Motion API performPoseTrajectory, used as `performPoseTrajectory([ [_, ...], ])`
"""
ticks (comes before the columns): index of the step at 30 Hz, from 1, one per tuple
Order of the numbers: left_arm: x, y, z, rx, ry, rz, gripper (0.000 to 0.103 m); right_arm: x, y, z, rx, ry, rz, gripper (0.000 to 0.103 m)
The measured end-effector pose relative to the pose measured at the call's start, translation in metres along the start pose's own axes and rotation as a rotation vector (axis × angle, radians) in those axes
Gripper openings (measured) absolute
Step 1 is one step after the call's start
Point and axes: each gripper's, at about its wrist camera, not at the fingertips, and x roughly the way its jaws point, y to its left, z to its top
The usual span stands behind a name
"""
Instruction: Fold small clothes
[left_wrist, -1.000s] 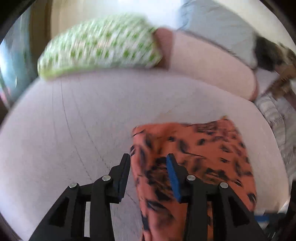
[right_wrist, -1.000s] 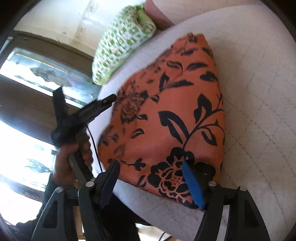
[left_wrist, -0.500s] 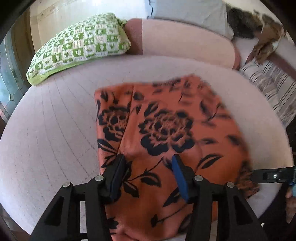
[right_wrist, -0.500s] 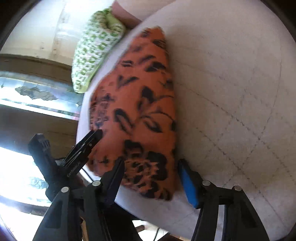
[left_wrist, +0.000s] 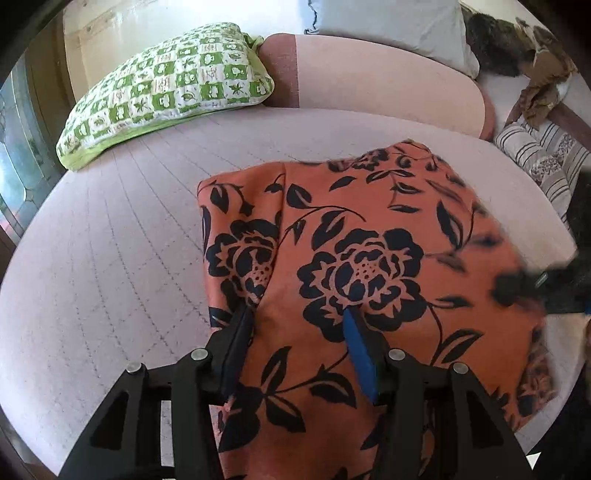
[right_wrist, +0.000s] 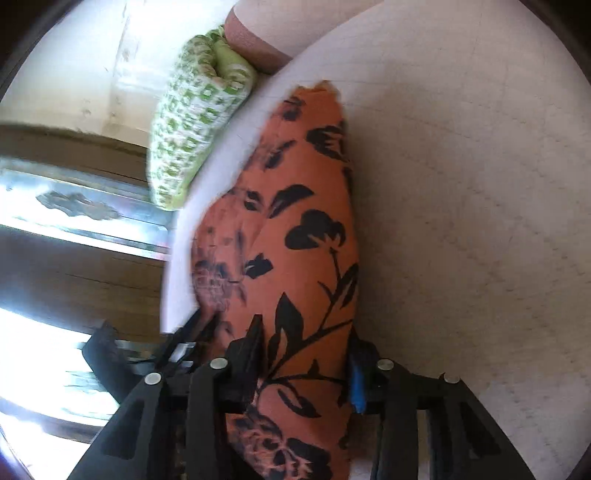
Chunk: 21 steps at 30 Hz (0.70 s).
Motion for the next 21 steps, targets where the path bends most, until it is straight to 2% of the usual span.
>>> performPoseTrajectory([
  [2,-0.001,-0.001,0.002,-0.002,-0.003,0.002,0.053,0.008,-0.013,-0.001,0.037,0.016,0.006,0.041],
  [4,-0.003,0.001,0.005,-0.019,0.003,-0.011,0.053,-0.003,-0.005,0.001,0.025,0.006,0.035,0.056],
  [6,-0.017,0.006,0.009,-0.066,-0.015,-0.068,0.053,-0.014,0.001,0.002,0.011,-0.011,0.029,0.065],
  [8,-0.033,0.02,0.012,-0.145,-0.054,-0.152,0.053,-0.027,0.006,0.004,0.007,-0.053,0.011,0.065],
  [10,-0.047,0.037,0.012,-0.218,-0.091,-0.202,0.054,-0.04,0.014,0.007,-0.004,-0.109,0.006,0.065],
  [13,-0.052,0.053,0.008,-0.261,-0.077,-0.192,0.054,-0.05,0.045,0.003,-0.086,-0.168,0.01,0.065],
  [15,-0.048,0.061,0.008,-0.285,-0.064,-0.177,0.055,-0.054,0.061,-0.007,-0.145,-0.176,0.028,0.066],
  [17,-0.042,0.064,0.014,-0.31,-0.058,-0.186,0.055,-0.046,0.084,-0.016,-0.237,-0.151,0.037,0.069],
  [18,-0.036,0.066,0.025,-0.319,-0.063,-0.215,0.055,-0.037,0.093,-0.022,-0.275,-0.117,0.034,0.069],
  [21,-0.009,0.067,0.049,-0.287,-0.038,-0.206,0.055,-0.012,0.098,-0.035,-0.301,-0.039,0.024,0.069],
])
